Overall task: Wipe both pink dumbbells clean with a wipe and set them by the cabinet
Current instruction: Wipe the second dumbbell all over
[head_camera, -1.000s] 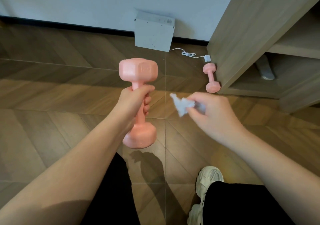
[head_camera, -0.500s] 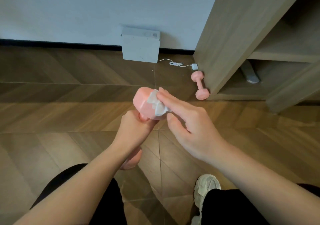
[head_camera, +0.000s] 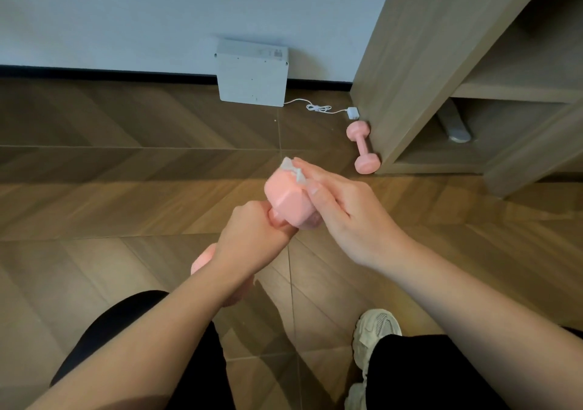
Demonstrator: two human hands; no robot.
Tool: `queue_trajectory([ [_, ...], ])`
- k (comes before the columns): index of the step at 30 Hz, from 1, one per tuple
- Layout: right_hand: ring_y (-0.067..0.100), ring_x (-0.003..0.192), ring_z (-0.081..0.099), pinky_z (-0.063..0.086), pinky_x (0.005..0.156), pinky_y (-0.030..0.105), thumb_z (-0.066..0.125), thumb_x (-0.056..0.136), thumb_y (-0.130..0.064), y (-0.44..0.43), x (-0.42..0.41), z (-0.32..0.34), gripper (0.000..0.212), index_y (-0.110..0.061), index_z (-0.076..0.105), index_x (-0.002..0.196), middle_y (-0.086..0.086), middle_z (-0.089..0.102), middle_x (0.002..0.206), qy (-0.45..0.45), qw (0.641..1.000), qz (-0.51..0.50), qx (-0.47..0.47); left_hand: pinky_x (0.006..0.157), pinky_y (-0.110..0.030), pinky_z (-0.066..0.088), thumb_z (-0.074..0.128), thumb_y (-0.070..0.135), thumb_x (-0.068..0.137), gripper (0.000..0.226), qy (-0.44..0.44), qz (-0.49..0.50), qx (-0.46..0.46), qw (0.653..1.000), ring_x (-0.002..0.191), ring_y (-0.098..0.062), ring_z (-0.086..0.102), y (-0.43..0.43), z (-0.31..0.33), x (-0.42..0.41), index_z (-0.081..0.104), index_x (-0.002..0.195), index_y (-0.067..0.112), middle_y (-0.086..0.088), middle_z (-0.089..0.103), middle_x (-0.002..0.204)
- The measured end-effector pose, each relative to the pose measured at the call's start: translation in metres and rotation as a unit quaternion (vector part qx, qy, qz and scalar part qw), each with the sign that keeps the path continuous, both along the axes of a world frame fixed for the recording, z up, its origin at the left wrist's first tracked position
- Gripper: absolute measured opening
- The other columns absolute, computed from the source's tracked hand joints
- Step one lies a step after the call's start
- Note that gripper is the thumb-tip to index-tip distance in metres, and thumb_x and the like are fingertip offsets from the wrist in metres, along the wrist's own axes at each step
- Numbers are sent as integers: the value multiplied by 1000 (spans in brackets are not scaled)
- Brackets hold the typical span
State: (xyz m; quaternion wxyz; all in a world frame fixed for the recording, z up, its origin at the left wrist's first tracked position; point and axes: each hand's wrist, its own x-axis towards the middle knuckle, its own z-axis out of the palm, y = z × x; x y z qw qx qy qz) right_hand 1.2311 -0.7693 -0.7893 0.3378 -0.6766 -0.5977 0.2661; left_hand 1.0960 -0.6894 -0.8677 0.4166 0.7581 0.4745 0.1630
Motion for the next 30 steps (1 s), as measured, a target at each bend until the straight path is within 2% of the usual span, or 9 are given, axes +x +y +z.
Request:
queue_trajectory([
  [3, 1, 134, 39, 33, 110, 21, 36, 104, -28, 1, 0, 1, 39, -16, 50, 139, -5, 49, 145, -11, 1000, 3, 6, 51, -30, 45, 63, 42, 79, 29, 5, -25, -10, 1000, 54, -22, 58, -4, 1, 5, 57, 63, 19, 0, 59, 55],
  [8, 2, 139, 34, 28, 113, 20, 34, 102, -25, -9, 1, -7, 43, -12, 45, 141, -2, 44, 148, -21, 998, 35, 47, 53, -31, 39, 66, 32, 82, 32, -55, 37, -95, 993, 51, -20, 45, 6, 5, 3, 59, 64, 6, -2, 52, 53],
  [11, -3, 132, 42, 33, 110, 20, 31, 104, -34, -4, 8, -4, 40, -25, 50, 138, -13, 52, 140, 33, 999, -16, -6, 54, -34, 41, 67, 36, 79, 41, -64, 6, -40, 997, 58, -29, 52, 3, 10, 0, 61, 76, -5, -21, 61, 64],
  [13, -1, 124, 48, 38, 104, 22, 30, 104, -38, 1, 10, -2, 39, -33, 55, 134, -16, 58, 132, 67, 996, -42, -40, 55, -45, 48, 60, 40, 73, 47, -56, -25, 0, 998, 68, -40, 61, -1, 11, 1, 63, 81, -6, -25, 65, 74],
  [15, -1, 122, 50, 39, 102, 23, 31, 104, -36, 2, 7, 2, 37, -32, 58, 129, -14, 60, 128, 67, 997, -39, -20, 57, -47, 51, 53, 42, 71, 44, -26, -33, 26, 999, 70, -41, 61, -5, 11, 4, 62, 76, -1, -20, 65, 69],
  [19, 8, 140, 34, 28, 116, 35, 35, 102, -24, -9, -6, 2, 41, -10, 51, 137, 3, 46, 147, 7, 997, 40, 68, 50, -35, 48, 52, 49, 76, 38, 24, -32, -3, 999, 58, -25, 60, -1, 9, 8, 59, 69, 13, -5, 61, 60],
  [23, 8, 143, 29, 28, 116, 44, 33, 102, -19, -23, -5, -7, 44, -9, 42, 143, 1, 39, 151, 0, 996, 37, 78, 54, -31, 39, 65, 38, 78, 37, -61, 40, -84, 994, 52, -23, 48, 4, 7, 6, 55, 65, 5, -5, 54, 55],
  [27, 5, 137, 39, 35, 112, 39, 32, 105, -22, -11, 2, -9, 40, -14, 48, 141, -3, 47, 146, 60, 997, -32, 25, 56, -38, 35, 63, 36, 70, 40, -139, 60, -116, 982, 58, -19, 38, -1, 15, 3, 56, 69, -4, -10, 47, 57],
  [30, -13, 116, 49, 38, 100, 16, 32, 105, -32, 0, 5, -5, 36, -35, 63, 123, -29, 62, 118, 114, 990, -76, -32, 60, -43, 45, 62, 40, 71, 53, -121, -7, -56, 991, 68, -18, 48, -5, 17, 2, 61, 86, -10, -30, 63, 79],
])
